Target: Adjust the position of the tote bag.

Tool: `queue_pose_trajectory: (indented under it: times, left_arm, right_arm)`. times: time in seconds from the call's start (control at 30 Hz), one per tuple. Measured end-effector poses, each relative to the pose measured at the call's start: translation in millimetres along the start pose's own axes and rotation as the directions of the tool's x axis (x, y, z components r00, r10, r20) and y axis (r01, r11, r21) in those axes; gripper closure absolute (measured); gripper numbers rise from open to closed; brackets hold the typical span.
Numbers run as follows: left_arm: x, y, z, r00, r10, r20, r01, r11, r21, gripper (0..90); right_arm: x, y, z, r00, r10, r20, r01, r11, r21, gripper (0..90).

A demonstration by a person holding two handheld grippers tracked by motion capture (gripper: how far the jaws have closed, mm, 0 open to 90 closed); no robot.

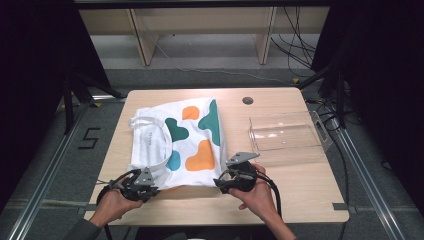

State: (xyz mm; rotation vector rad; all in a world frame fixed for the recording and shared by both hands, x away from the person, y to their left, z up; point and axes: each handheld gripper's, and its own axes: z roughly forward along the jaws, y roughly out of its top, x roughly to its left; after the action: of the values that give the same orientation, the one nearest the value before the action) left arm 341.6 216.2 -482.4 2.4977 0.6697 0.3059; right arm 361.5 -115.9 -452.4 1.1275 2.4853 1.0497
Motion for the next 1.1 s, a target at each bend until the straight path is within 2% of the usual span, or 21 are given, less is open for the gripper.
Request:
queue_pose_trajectory:
  times: [0.03, 0.07, 0.1, 0.13, 0.17, 0.23, 0.27, 0.3, 0.4, 0.43, 0.5, 0.53, 0.6, 0.7, 0.77, 0.8, 0.87, 0.93, 1.0, 1.07, 1.1]
  left_arm:
    - [-0.7, 0.9, -0.1, 0.9999, 0.011, -0.004, -0.011, 0.9999, 0.008, 86.3]
    - [-2.2, 2.4, -1.0, 0.9998, 0.018, 0.007, -0.018, 0.9997, 0.017, 86.3]
    - [-4.9, 3.5, -0.3, 0.9998, 0.019, 0.008, -0.019, 0.9998, 0.01, 86.3]
    - [-7.1, 4.7, 0.0, 0.9994, 0.031, 0.013, -0.031, 0.9995, 0.011, 86.2]
    - [-10.1, 5.9, 1.1, 0.9991, 0.035, 0.023, -0.035, 0.9994, 0.006, 86.2]
    - [-15.9, 8.7, 2.3, 0.9986, 0.044, 0.029, -0.044, 0.999, -0.003, 86.2]
    - [-18.2, 10.3, 2.9, 0.9984, 0.049, 0.029, -0.049, 0.9988, -0.007, 86.2]
    - [-21.5, 13.3, 3.7, 0.9982, 0.053, 0.028, -0.053, 0.9986, -0.004, 86.1]
    - [-24.9, 16.5, 4.3, 0.9985, 0.046, 0.029, -0.046, 0.9988, -0.015, 86.1]
    - [-26.3, 18.3, 5.4, 0.9984, 0.045, 0.034, -0.044, 0.9988, -0.021, 86.1]
    - [-27.8, 22.3, 8.5, 0.998, 0.048, 0.042, -0.047, 0.9987, -0.019, 85.9]
    - [-28.7, 25.3, 10.2, 0.998, 0.047, 0.042, -0.047, 0.9988, -0.017, 85.9]
    - [-33.7, 36.6, 16.6, 0.998, 0.052, 0.038, -0.052, 0.9987, -0.003, 85.8]
    - [-46.1, 58.9, 30.6, 0.9941, 0.105, 0.027, -0.106, 0.994, 0.029, 85.6]
    - [-48.3, 72.3, 40.0, 0.9892, 0.14, 0.043, -0.143, 0.988, 0.058, 85.5]
    - [-50.0, 77.3, 46.0, 0.9922, 0.116, 0.047, -0.118, 0.9921, 0.043, 85.5]
    - [-48.9, 87.0, 53.4, 0.9915, 0.11, 0.07, -0.113, 0.9927, 0.042, 85.5]
    - [-48.7, 95.4, 58.7, 0.9902, 0.115, 0.079, -0.119, 0.992, 0.043, 85.6]
    - [-48.5, 102.9, 64.1, 0.9901, 0.111, 0.085, -0.115, 0.9927, 0.038, 85.9]
    - [-49.4, 110.7, 70.7, 0.9915, 0.091, 0.093, -0.093, 0.9955, 0.02, 86.0]
    - [-49.8, 120.4, 78.5, 0.9925, 0.078, 0.094, -0.079, 0.9969, 0.003, 86.0]
  right_arm:
    - [-2.9, 1.6, 7.8, 0.9989, -0.006, 0.046, 0.003, 0.999, 0.053, 51.9]
    - [-2.9, 1.6, 7.8, 0.9989, -0.006, 0.046, 0.003, 0.999, 0.053, 51.9]
    - [-8.9, 1.3, 12.3, 0.9993, 0.015, 0.033, -0.018, 0.997, 0.078, 67.0]
    - [-11.0, 1.5, 15.3, 0.9997, 0.019, 0.014, -0.02, 0.997, 0.077, 73.8]
    - [-11.0, 1.5, 15.3, 0.9997, 0.019, 0.014, -0.02, 0.997, 0.077, 73.8]
    - [-15.4, 3.2, 21.3, 0.9993, -0.036, 0.007, 0.036, 0.996, 0.081, 84.6]
    - [-16.3, 4.4, 24.3, 0.999, -0.043, 0.009, 0.042, 0.995, 0.092, 86.6]
    - [-19.5, 7.4, 30.7, 0.9958, -0.088, 0.023, 0.085, 0.99, 0.112, 87.1]
    - [-22.8, 12.5, 36.1, 0.9954, -0.092, 0.026, 0.088, 0.988, 0.128, 87.3]
    - [-27.2, 14.7, 40.4, 0.9907, -0.13, 0.041, 0.124, 0.986, 0.115, 87.4]
    - [-32.7, 21.4, 46.3, 0.9885, -0.138, 0.061, 0.129, 0.983, 0.13, 87.4]
    - [-36.3, 24.5, 52.4, 0.9853, -0.153, 0.075, 0.145, 0.984, 0.108, 87.4]
    - [-41.2, 32.3, 59.6, 0.9827, -0.16, 0.093, 0.149, 0.982, 0.114, 87.4]
    - [-52.0, 47.0, 68.2, 0.9639, -0.223, 0.146, 0.203, 0.969, 0.141, 87.4]
    - [-60.5, 54.6, 72.7, 0.9608, -0.221, 0.168, 0.201, 0.971, 0.127, 87.3]
    - [-65.8, 57.7, 74.3, 0.9615, -0.219, 0.166, 0.201, 0.972, 0.12, 86.7]
    - [-74.8, 62.7, 74.5, 0.9616, -0.191, 0.197, 0.18, 0.981, 0.074, 78.2]
    - [-77.1, 66.6, 64.8, 0.9676, -0.103, 0.231, 0.1, 0.995, 0.021, 63.1]
    - [-74.6, 67.6, 47.1, 0.9676, -0.108, 0.228, 0.117, 0.993, -0.026, 59.7]
    - [-62.1, 63.9, 17.6, 0.9654, -0.13, 0.226, 0.143, 0.989, -0.042, 53.1]
    - [-59.0, 60.8, 9.3, 0.9683, -0.122, 0.218, 0.139, 0.988, -0.065, 52.5]
